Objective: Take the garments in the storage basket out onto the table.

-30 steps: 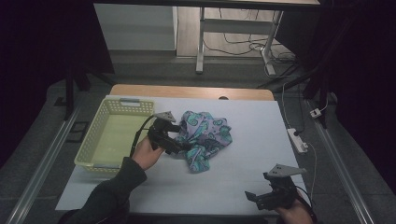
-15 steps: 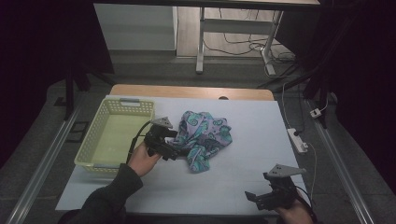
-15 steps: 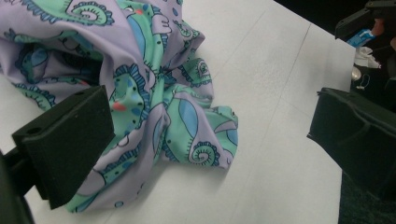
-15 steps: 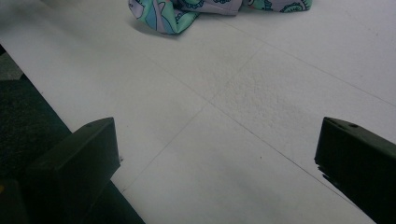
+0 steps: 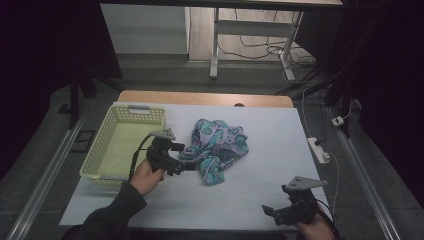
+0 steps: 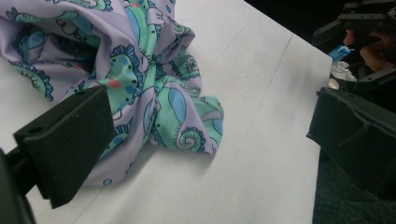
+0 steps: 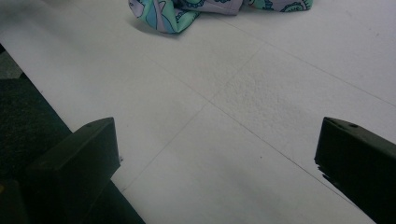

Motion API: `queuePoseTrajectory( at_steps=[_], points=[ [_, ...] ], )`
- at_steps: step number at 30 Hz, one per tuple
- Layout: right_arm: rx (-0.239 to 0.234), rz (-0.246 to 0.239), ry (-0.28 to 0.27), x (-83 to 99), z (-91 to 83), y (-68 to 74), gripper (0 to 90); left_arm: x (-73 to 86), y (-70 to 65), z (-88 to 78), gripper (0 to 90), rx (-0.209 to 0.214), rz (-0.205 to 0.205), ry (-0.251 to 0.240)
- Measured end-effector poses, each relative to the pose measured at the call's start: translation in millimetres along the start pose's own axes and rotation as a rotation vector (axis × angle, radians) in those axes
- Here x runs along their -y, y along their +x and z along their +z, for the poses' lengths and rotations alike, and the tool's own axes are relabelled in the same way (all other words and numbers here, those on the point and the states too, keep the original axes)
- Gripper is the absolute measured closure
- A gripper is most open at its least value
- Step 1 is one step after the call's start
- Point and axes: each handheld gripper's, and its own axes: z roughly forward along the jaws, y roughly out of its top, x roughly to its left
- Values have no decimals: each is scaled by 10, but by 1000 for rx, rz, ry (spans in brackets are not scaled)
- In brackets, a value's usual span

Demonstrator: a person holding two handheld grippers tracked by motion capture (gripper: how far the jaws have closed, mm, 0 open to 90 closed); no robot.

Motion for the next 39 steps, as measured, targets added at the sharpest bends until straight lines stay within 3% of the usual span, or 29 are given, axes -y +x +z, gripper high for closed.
queuePoseTrajectory(
  at_steps=[7, 23, 28, 39],
  points=[
    [1, -3, 2, -1, 3, 3, 0, 55, -25, -78, 0, 3, -9, 4],
    [2, 4, 3, -1, 5, -1, 0, 185, -114, -300, 0, -31, -20, 9],
    [2, 5, 2, -1, 3, -2, 0, 240, -107, -393, 0, 0, -32, -18],
    [3, 2, -1, -1, 0, 1, 0, 339, -170, -501, 0, -58, -22, -5]
  ],
)
